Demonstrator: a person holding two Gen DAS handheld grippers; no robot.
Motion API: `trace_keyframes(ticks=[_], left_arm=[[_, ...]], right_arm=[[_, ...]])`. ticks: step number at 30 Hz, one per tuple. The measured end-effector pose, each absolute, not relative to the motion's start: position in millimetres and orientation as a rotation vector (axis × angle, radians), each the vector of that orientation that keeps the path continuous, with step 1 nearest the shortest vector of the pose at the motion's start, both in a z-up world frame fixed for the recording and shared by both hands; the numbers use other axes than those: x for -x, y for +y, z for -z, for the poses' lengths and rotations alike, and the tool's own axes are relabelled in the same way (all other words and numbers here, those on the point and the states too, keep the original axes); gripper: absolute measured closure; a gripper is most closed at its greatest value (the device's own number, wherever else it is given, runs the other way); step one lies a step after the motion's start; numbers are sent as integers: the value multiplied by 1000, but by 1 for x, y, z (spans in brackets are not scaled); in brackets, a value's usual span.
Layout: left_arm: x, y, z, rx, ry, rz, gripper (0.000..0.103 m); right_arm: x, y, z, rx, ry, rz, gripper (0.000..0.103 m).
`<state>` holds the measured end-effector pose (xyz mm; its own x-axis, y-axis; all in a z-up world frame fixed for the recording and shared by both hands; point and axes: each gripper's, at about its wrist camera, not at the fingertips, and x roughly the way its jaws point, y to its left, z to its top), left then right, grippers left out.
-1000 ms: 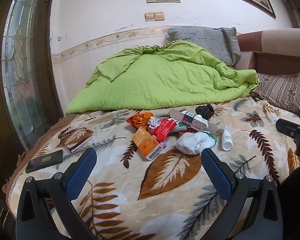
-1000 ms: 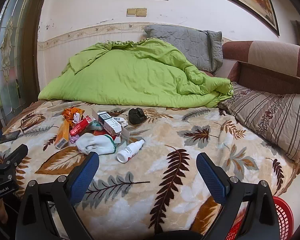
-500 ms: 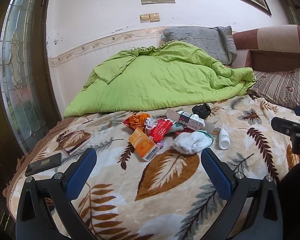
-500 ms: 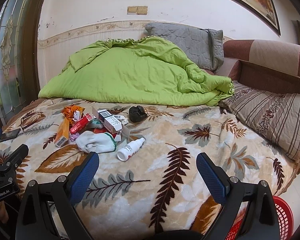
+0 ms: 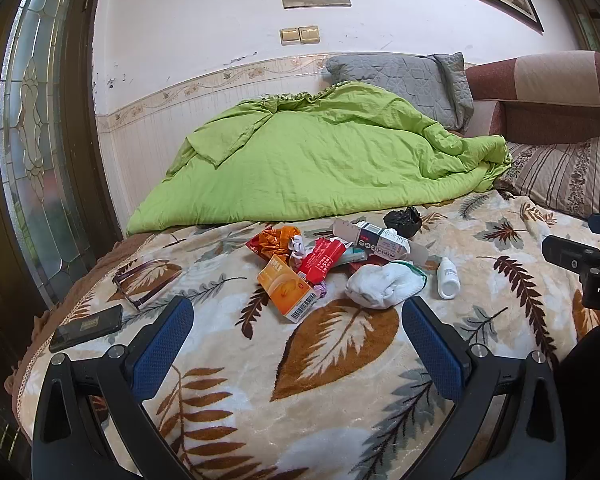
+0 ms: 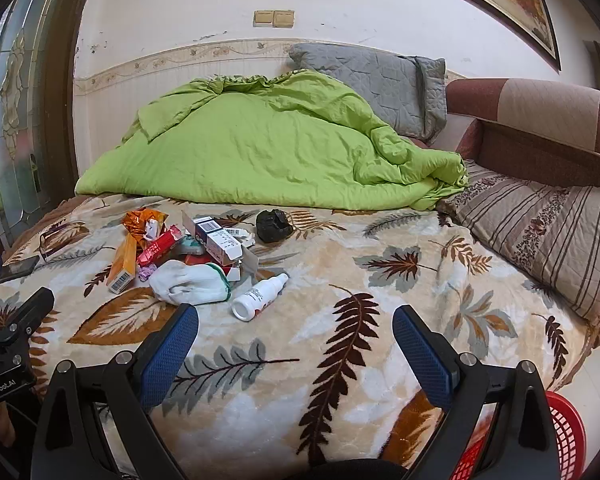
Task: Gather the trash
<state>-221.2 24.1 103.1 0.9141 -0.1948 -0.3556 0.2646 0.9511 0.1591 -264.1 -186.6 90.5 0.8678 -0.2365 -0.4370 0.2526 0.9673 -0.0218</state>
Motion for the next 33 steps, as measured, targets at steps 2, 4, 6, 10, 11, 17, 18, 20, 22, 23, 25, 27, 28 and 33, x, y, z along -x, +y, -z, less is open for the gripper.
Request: trace_keyframes(ticks=[2,4,6,10,11,17,18,20,22,23,25,27,28,33], left_arm=[[221,24,-103,-206,345,239,0],[221,24,-103,-208,343,239,0],[221,24,-103,-208,344,240,0],[221,24,-103,-208,343,239,0],[221,24,-103,-208,342,240,0],[221,22,-101,-199,357,242,0],[220,22,-101,-195,366,247,0],[218,22,-100,-188,377,251,0],[216,22,-100,-179,392,264,0],[213,23,-99,-175,399,270,0],[207,24,-98,-160,424,292,0],[198,24,-95,-154,459,301,1],[195,25,-95,-149,472,309,5],[174,26,-91,-122,546,340,21]], right_arm=[[264,-187,-90,-36,455,256,4],[265,-187,-90,-36,455,256,4],[264,-187,-91,-36,456,257,4],[264,-187,-91,-35,457,256,4],[264,-187,-91,-35,456,256,4],[263,-191,-89,-61,468,240,8],[262,-195,-88,-78,478,235,9],[257,-202,-86,-128,508,209,16],[250,-211,-84,-195,540,170,20],[244,-216,-82,-233,561,152,24],[229,-222,-79,-293,607,107,26],[210,-228,-77,-376,659,57,31],[201,-231,-76,-418,683,36,31],[143,-245,-57,-606,803,17,35]])
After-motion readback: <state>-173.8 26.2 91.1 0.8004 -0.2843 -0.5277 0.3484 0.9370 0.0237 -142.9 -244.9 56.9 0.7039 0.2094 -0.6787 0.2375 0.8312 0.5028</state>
